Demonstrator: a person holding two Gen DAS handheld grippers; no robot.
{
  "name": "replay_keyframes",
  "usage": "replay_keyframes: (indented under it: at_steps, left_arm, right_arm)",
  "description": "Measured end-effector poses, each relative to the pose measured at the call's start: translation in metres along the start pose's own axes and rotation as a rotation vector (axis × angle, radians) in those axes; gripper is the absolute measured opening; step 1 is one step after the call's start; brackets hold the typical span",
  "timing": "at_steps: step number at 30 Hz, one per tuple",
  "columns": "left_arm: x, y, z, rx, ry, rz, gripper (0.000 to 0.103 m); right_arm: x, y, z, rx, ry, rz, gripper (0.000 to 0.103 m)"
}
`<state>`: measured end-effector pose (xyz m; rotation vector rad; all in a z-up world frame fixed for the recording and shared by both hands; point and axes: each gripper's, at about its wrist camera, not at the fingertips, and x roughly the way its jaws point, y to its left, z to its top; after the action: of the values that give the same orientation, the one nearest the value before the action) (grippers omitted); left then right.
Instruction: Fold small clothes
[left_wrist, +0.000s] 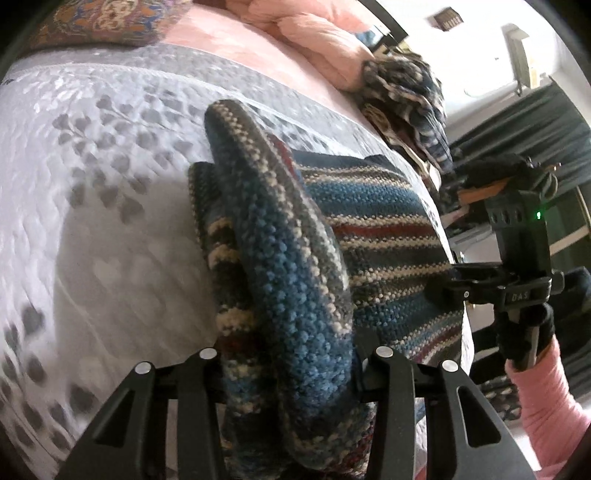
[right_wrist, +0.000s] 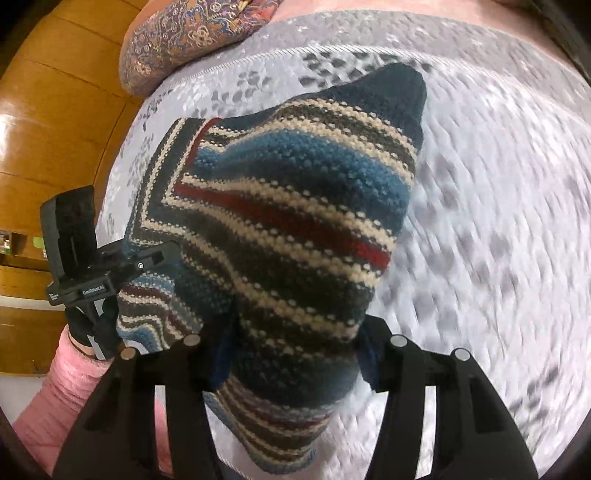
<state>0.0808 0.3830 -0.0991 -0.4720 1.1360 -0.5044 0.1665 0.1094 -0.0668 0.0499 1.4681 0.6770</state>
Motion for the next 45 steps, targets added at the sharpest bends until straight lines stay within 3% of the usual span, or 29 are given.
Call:
replay_keyframes:
  at_steps: [9, 15, 22, 27, 35, 45]
  left_arm:
    - [0.025, -0.029, -0.06, 0.038, 0.058, -0.007, 0.043]
    - [0.031, -0.017, -0.081, 0.01, 0.007, 0.015, 0.045]
    - [0.041, -0.005, -0.087, -0.062, -0.02, 0.0, 0.06]
    - [0.032, -0.022, -0.082, -0.045, 0.002, 0.105, 0.066]
    - [0.0, -0.067, -0.096, 0.035, 0.019, 0.274, 0.067]
    - [0.01, -0.051, -0.135, 0.025, 0.055, 0.338, 0.068]
  right_arm:
    - [0.013, -0.032, -0.081, 0.056, 0.025, -0.003, 0.053]
    - [0.028, -0.035, -0.084, 0.043, 0.002, -0.028, 0.054]
    - [0.038, -0.042, -0.088, 0.104, -0.024, -0.05, 0.064]
    - [0.025, -0.029, -0.097, 0.132, -0.04, -0.157, 0.074]
    - [0.011, 0.006, -0.137, 0.151, -0.05, -0.329, 0.074]
    - [0.038, 0.002, -0.182, 0.219, -0.01, -0.365, 0.071]
